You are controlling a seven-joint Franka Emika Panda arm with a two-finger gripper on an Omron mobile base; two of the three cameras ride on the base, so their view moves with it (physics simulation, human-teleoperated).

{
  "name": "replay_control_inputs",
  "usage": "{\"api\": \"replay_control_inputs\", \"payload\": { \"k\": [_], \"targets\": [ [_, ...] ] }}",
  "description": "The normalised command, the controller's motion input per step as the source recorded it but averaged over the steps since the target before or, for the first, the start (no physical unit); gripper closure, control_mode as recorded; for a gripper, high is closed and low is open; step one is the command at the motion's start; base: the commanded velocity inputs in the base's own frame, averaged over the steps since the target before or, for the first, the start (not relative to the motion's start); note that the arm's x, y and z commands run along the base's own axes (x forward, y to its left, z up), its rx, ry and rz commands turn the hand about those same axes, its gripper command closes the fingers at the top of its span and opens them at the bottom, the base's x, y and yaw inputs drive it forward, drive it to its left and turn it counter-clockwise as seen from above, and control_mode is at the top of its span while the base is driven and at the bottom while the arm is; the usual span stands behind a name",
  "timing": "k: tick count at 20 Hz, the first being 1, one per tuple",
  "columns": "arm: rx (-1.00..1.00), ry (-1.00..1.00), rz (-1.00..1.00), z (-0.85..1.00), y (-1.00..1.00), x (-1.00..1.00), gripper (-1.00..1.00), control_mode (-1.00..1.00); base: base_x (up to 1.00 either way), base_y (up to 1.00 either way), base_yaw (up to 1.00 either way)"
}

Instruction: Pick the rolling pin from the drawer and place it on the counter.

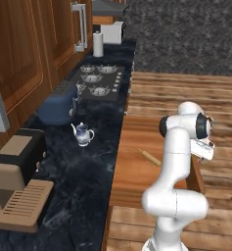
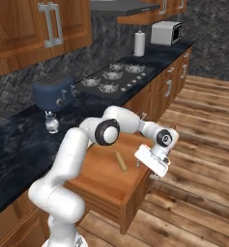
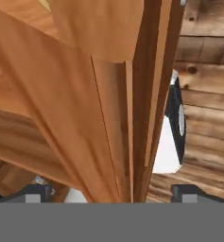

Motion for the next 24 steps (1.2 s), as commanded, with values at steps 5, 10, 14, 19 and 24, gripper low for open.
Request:
{"api": "replay_control_inputs", "payload": {
  "k": [5,10,14,19,24],
  "targets": [
    [0.25,-0.46,0.12,-0.43,-0.98,-0.65,-1.0,-1.0,0.0,0.0,0.0],
    [0.13,-0.47,0.29,0.32,-0.36,-0.55,-1.0,-1.0,0.0,0.0,0.0],
    [-0.12,-0.52,0.2,0.82,0.67,-0.45,-1.0,-1.0,0.0,0.0,0.0],
    [-0.34,-0.63,0.06,0.42,1.0,-0.4,-1.0,-1.0,0.0,0.0,0.0],
    [-0.41,-0.75,0.0,-0.09,1.0,-0.76,-1.0,-1.0,0.0,0.0,0.0]
  ]
}}
